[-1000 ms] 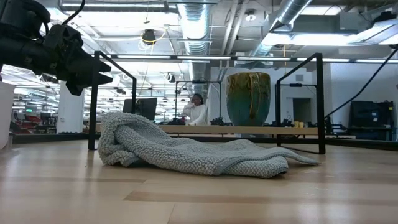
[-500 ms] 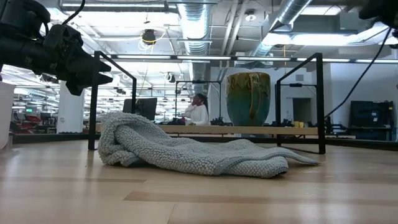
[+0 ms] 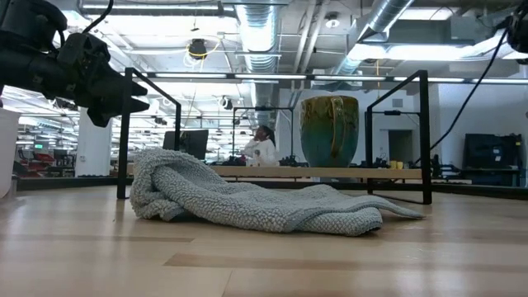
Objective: Stack small to large cups/mugs on shelf
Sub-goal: Put the yellow mug on the shelf
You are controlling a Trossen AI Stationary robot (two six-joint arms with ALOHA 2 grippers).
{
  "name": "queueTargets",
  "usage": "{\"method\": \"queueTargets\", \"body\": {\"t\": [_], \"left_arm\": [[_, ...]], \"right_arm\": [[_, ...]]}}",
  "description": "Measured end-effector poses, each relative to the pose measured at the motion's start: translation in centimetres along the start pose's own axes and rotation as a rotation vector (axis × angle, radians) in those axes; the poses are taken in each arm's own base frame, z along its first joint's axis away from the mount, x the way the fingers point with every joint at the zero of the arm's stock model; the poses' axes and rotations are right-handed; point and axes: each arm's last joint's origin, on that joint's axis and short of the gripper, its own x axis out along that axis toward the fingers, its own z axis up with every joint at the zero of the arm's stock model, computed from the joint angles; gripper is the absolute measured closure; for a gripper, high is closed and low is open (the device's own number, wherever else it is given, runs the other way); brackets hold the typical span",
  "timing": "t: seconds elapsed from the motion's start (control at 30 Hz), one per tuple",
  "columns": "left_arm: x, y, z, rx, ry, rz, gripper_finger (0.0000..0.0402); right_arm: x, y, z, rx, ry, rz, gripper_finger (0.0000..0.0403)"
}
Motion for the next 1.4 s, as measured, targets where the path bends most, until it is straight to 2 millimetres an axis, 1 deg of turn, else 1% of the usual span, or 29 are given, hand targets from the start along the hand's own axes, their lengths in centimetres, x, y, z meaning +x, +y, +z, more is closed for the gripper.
{"method": "queueTargets", "body": {"t": [0.23,0.37,0.5,0.73,0.83,0.9,0.97,1.07,1.2,1.4], "left_arm": [[0.0,0.03,0.01,0.0,-0.003,0.011,0.0187],[0.0,0.14,0.04,0.0,-0.014,0.05,0.0187],[-0.01,0.24,0.06,0.0,-0.022,0.081,0.0187],[-0.01,0.23,0.06,0.0,-0.021,0.078,0.0187],[-0.01,0.23,0.06,-0.016,-0.022,0.077,0.0187],[-0.01,0.22,0.06,-0.032,-0.022,0.077,0.0187],[-0.01,0.23,0.06,-0.044,-0.023,0.077,0.0187],[-0.01,0.23,0.06,-0.045,-0.023,0.077,0.0187],[-0.01,0.22,0.05,-0.045,-0.022,0.077,0.0187],[-0.01,0.23,0.05,-0.045,-0.022,0.077,0.0187]], "right_arm": [[0.05,-0.13,-0.45,0.075,0.134,-0.055,0.0358],[0.02,-0.15,-0.47,0.11,0.148,-0.059,0.0337],[-0.01,-0.11,-0.49,0.114,0.152,-0.052,0.0297],[-0.05,0.52,-0.77,0.011,0.216,0.004,0.0194],[0.01,0.53,-0.72,0.061,0.216,-0.005,0.0159],[0.02,0.56,-0.74,0.114,0.228,-0.012,0.0146],[0.0,0.59,-0.81,0.15,0.25,-0.017,0.0142],[-0.02,0.55,-0.87,0.145,0.274,-0.026,0.0141],[0.11,0.53,-0.74,0.101,0.262,-0.028,0.0142],[0.48,0.62,-0.36,0.139,0.244,-0.044,0.0142]]}}
